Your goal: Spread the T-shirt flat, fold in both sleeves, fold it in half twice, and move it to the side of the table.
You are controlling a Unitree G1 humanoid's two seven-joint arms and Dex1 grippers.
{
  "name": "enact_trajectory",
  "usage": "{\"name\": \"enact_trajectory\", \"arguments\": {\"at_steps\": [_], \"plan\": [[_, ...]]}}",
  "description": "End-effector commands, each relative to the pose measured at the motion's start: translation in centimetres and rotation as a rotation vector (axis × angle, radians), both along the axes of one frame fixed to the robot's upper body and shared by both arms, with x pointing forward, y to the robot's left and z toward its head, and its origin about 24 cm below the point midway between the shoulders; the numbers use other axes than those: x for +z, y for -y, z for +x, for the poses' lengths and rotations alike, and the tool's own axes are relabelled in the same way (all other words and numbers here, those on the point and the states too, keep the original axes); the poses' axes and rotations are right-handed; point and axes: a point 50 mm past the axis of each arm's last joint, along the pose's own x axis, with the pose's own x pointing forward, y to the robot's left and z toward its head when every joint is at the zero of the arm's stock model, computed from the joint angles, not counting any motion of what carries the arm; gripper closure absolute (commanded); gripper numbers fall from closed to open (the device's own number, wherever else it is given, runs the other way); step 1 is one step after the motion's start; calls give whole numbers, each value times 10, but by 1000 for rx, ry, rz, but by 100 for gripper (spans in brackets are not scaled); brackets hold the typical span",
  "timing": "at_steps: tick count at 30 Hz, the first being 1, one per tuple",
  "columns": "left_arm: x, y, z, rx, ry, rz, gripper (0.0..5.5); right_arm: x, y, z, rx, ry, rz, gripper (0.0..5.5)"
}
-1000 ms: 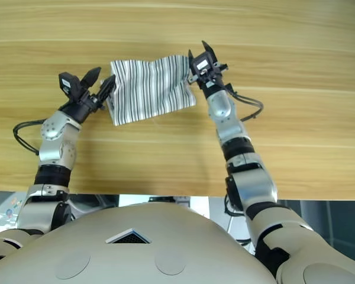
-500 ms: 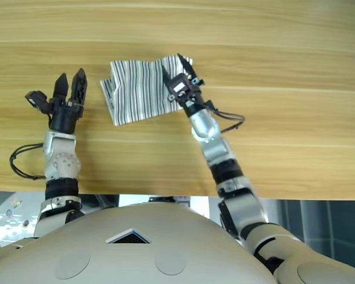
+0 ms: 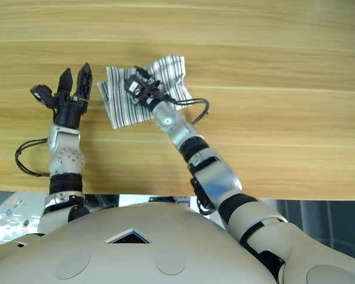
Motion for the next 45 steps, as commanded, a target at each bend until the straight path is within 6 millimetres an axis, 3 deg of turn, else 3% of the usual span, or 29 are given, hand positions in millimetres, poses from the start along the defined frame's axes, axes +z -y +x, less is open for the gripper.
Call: {"name": "enact_trajectory", "arguments": {"at_steps": [1, 4, 7, 11, 15, 16, 19, 21, 24, 28, 30, 33, 35, 39, 42, 45], "plan": [[-3, 5, 4, -1, -13, -5, 14, -17, -2, -6, -9, -85, -75, 302], [-4, 5, 6, 5, -20, -7, 14, -20, -9, -11, 12, -105, -79, 302], [-5, 4, 7, 15, -22, -14, 14, -22, -1, -6, -45, -157, -40, 302], [-7, 1, 6, 37, -29, -27, 14, -13, 47, 27, -382, -388, 311, 302], [-8, 0, 6, 49, -35, -23, 14, -3, 79, 46, -529, -384, 404, 302], [-8, 0, 6, 50, -36, -18, 14, 1, 82, 48, -527, -353, 403, 302], [-9, 3, 6, 46, -40, -12, 14, 28, 74, 45, -376, -8, 322, 302], [-10, 2, 5, 50, -43, -10, 14, 49, 74, 29, -290, 202, 364, 302], [-12, 2, 2, 56, -47, -6, 14, 59, 88, 9, -307, 293, 375, 302], [-14, 3, -1, 62, -53, 0, 14, 45, 98, -13, -307, 252, 294, 302], [-14, 3, -3, 67, -55, 2, 14, 30, 108, -18, -347, 177, 259, 302], [-14, -1, -5, 80, -53, 4, 14, 2, 136, -12, -525, -17, 279, 302], [-13, -5, -7, 92, -50, 3, 14, -7, 146, -7, -610, -92, 250, 302], [-10, -7, -8, 108, -40, -14, 14, -8, 141, 5, -641, -201, 303, 302], [-7, -11, -9, 122, -29, -30, 14, -19, 150, 18, -759, -403, 411, 302], [-6, -13, -10, 123, -28, -31, 14, -22, 159, 24, -833, -451, 386, 302]]}}
